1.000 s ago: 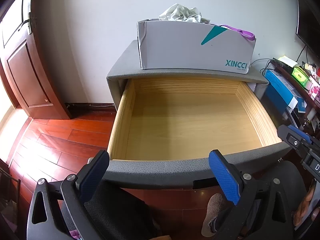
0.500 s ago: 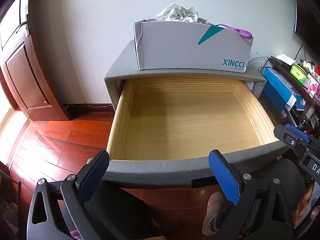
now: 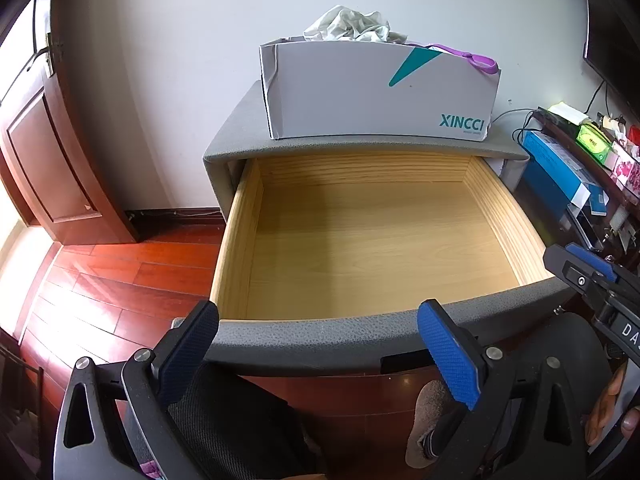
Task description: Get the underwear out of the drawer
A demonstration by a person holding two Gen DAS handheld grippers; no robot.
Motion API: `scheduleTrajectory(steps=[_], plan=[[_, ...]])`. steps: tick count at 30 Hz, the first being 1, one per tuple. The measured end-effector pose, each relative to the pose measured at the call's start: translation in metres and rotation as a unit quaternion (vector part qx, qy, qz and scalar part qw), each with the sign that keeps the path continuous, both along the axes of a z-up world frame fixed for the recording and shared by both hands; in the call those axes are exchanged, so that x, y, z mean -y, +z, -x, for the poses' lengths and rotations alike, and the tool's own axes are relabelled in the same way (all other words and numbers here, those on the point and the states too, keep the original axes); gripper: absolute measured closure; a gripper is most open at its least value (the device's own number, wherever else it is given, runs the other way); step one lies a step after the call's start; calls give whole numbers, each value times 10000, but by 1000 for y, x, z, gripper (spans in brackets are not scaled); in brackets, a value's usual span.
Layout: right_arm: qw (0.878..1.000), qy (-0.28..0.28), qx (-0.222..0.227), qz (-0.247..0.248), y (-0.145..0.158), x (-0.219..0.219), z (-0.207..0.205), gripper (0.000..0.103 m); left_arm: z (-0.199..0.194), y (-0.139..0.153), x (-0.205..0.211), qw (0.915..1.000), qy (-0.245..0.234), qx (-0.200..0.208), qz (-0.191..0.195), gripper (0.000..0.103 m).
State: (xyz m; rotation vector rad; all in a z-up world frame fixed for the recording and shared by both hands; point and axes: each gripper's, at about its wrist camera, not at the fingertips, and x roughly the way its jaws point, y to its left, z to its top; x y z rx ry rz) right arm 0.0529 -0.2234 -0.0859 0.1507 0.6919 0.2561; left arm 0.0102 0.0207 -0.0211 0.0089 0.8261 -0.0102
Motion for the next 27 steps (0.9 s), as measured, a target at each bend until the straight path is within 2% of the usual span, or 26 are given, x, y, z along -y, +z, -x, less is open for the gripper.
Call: scheduleTrajectory(steps=[27], plan=[[10000, -32, -73, 11, -4, -1, -3, 50, -1, 0, 1, 10000, -53, -34, -4, 4]])
